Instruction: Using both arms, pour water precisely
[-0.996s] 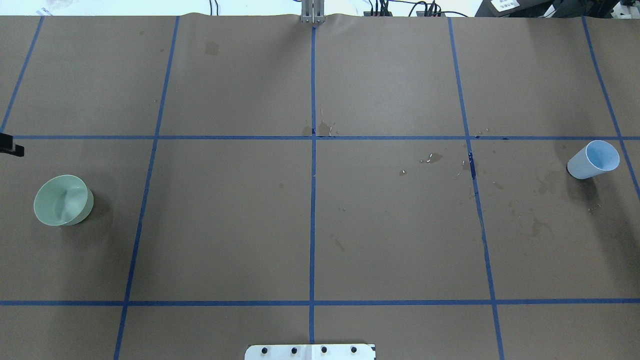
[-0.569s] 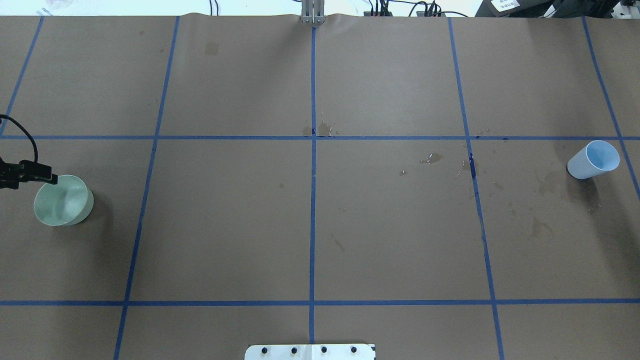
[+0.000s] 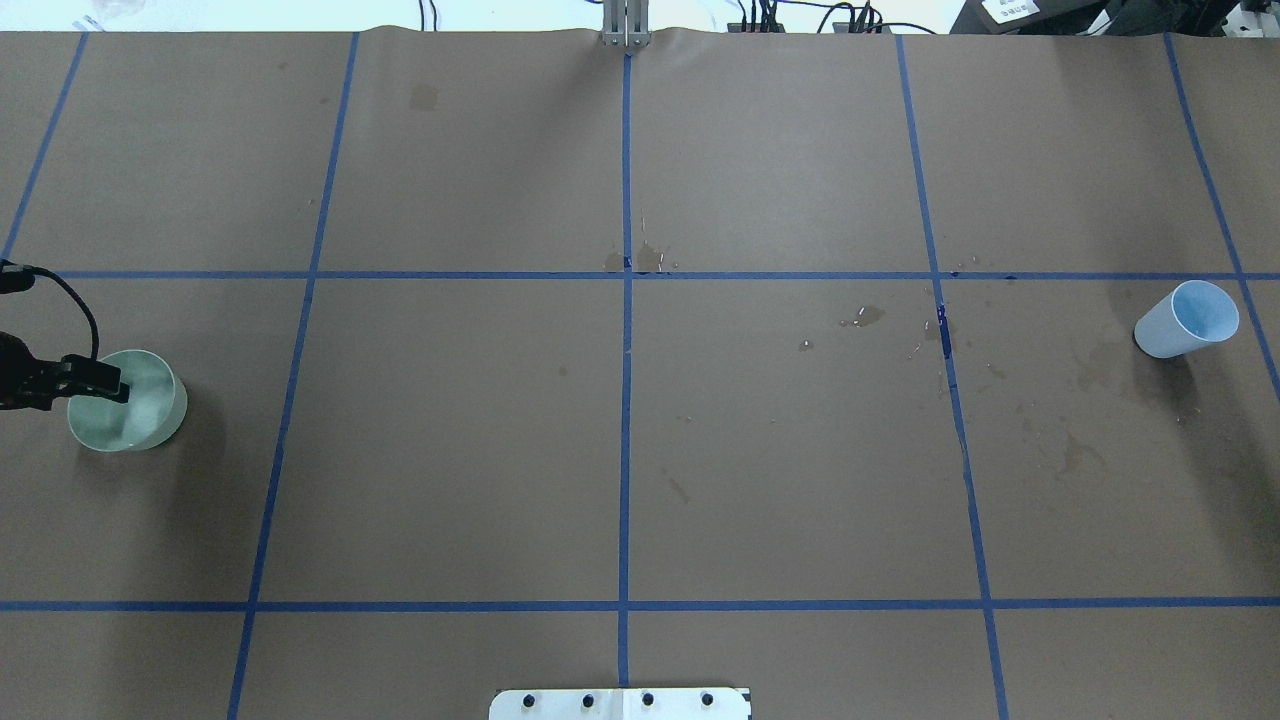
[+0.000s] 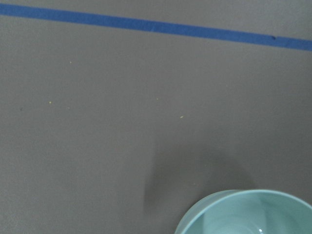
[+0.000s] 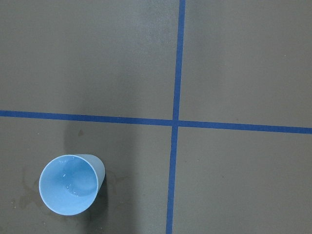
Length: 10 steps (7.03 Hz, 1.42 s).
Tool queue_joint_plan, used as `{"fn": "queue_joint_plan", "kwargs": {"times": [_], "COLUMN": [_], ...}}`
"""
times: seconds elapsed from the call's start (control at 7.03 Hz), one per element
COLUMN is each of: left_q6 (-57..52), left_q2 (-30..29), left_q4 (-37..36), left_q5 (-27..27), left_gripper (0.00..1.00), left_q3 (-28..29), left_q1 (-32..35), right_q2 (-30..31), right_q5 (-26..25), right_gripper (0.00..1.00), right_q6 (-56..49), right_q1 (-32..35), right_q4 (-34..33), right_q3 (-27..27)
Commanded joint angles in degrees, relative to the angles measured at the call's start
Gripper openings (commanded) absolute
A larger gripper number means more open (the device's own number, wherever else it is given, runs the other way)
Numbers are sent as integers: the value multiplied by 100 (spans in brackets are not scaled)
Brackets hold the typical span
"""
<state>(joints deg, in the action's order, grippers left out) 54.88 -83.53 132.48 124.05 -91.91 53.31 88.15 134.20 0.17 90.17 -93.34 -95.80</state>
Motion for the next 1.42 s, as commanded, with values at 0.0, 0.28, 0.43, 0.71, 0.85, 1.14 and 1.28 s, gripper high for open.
{"fn": "queue_joint_plan", "kwargs": {"times": [0.0, 0.28, 0.43, 0.71, 0.85, 1.14, 1.28], "left_q6": [14, 23, 49, 365, 366, 593, 1003], "left_q2": [81, 135, 126, 91, 82, -310, -861], "left_q4": [6, -37, -46, -64, -73, -1146, -1876], "left_q5": [23, 101, 398, 804, 1075, 1297, 1289], "left_gripper": [51, 0, 0, 0, 0, 0, 0], "left_q3": [-3, -38, -64, -204, -318, -966, -1248], "left_q1": [-75, -75, -75, -57, -5, 118, 110], "right_q2": [0, 0, 0, 9, 18, 79, 97], "right_q5": [-16, -16, -16, -25, -16, 19, 2], "right_gripper": [99, 99, 99, 99, 99, 99, 99], "right_q6": [0, 0, 0, 0, 0, 0, 0], "right_q1": [0, 0, 0, 0, 0, 0, 0], "right_q4": [0, 0, 0, 0, 0, 0, 0], "right_q3": [-1, -9, -9, -9, -9, -62, -62]}}
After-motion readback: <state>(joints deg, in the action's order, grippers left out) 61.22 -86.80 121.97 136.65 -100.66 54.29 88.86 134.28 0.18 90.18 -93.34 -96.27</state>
